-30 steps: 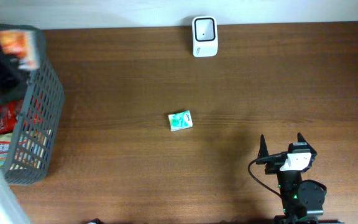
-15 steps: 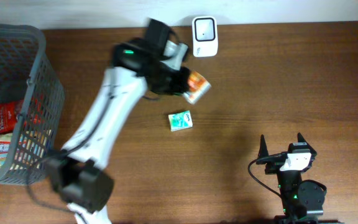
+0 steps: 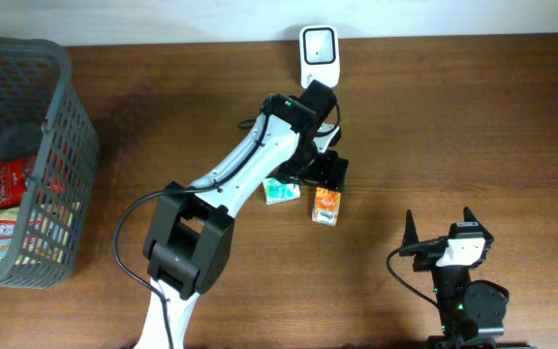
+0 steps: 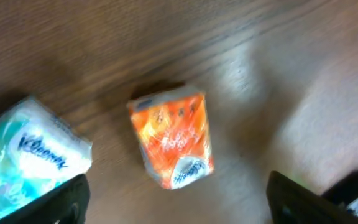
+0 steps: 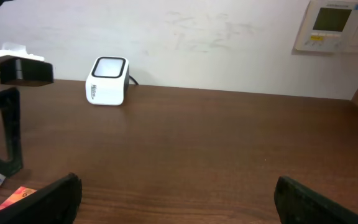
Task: Scan the item barcode
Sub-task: 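Place the orange packet beside the teal pack and withdraw left gripper, then reach into the basket and grasp the red candy bag with left gripper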
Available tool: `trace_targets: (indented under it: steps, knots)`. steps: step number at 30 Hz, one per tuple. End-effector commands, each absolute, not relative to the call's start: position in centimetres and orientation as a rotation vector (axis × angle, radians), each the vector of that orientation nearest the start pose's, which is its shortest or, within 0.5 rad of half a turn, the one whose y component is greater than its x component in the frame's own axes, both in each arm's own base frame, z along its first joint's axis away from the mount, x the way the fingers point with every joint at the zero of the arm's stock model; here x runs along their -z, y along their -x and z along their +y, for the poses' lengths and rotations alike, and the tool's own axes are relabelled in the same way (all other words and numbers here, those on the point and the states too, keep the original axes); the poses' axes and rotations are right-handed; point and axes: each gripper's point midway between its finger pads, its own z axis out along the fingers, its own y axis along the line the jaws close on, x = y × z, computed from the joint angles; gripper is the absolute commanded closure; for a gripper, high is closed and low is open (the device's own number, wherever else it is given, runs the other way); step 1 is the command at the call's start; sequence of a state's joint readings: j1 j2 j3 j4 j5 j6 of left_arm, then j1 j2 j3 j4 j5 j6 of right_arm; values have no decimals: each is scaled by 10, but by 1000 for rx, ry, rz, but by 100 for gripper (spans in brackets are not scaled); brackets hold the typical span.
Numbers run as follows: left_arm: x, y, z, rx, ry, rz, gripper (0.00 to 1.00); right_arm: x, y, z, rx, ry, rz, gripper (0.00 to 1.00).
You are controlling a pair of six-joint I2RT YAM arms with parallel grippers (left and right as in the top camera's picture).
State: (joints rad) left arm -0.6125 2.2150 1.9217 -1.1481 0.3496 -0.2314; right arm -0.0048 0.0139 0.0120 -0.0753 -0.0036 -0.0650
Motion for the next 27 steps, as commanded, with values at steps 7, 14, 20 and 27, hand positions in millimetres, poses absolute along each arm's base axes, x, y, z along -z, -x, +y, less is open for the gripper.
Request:
trace_targets:
  steps: [7,14,20,27]
  knots:
    - [-268,-419,-211,220,-322,2715,3,-155,-246,0,53,60,1653,1]
    - [-400,-405,-100,215,-91,2386,1,-155,-246,0,53,60,1653,1]
    - [-444,-378,49,109,512,2203,1,-155,-246,0,53,60,1653,1]
    - [-415,-334,199,-23,1155,2066,1,-155,-246,0,53,60,1653,1]
